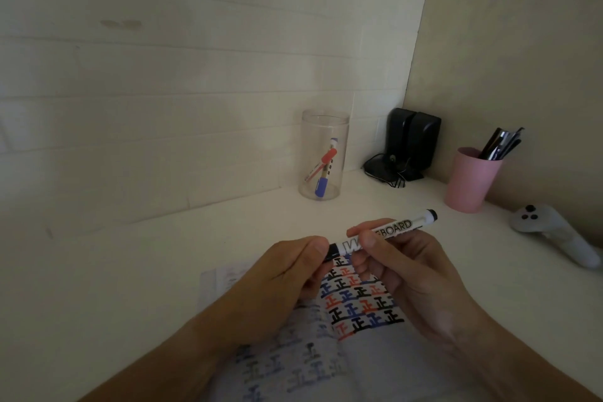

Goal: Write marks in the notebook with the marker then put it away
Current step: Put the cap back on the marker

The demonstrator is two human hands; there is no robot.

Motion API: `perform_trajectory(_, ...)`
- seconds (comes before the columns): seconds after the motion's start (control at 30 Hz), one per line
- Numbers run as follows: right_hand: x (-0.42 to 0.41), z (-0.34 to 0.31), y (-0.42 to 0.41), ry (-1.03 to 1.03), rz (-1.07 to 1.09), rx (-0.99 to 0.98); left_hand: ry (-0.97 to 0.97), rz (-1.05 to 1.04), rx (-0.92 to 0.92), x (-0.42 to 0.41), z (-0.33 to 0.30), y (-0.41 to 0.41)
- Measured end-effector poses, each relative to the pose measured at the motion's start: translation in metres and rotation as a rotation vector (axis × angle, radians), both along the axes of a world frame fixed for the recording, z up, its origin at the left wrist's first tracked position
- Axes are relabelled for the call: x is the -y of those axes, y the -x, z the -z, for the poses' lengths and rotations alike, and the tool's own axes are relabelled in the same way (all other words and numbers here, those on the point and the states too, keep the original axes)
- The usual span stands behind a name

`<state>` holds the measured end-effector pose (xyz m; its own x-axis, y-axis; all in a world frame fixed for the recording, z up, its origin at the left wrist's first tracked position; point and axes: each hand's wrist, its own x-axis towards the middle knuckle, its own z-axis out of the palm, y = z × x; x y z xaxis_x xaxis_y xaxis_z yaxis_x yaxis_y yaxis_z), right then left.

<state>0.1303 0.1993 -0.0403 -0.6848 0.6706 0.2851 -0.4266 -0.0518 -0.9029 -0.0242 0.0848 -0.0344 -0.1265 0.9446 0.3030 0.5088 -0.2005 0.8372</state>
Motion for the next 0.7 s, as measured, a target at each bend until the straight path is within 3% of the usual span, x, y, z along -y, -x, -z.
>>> perform_trajectory(0.07, -0.001, 0.0, -0.001, -0.006, -0.007, 0.0, -0.003, 0.053, 0.064, -0.005, 0.006, 0.004)
perform_trajectory(0.17, 0.001, 0.001, 0.002, -0.003, 0.033, 0.032, -0.022, 0.007, -0.018, -0.009, 0.009, 0.009)
perform_trajectory(0.33, -0.005, 0.008, 0.012, 0.088, 0.303, 0.1, -0.177, -0.048, -0.519, -0.012, 0.009, 0.016)
perform_trajectory(0.5, -0.008, 0.011, 0.009, 0.025, 0.322, 0.185, -0.162, -0.026, -0.752, -0.016, 0.013, 0.018)
perform_trajectory(0.6, -0.009, -0.001, 0.012, -0.195, 0.438, 0.215, -0.184, -0.201, -0.798, -0.019, 0.02, 0.033)
perform_trajectory(0.7, -0.02, -0.049, 0.027, -0.362, 0.585, 0.072, -0.241, -0.462, -0.757, -0.021, 0.021, 0.054)
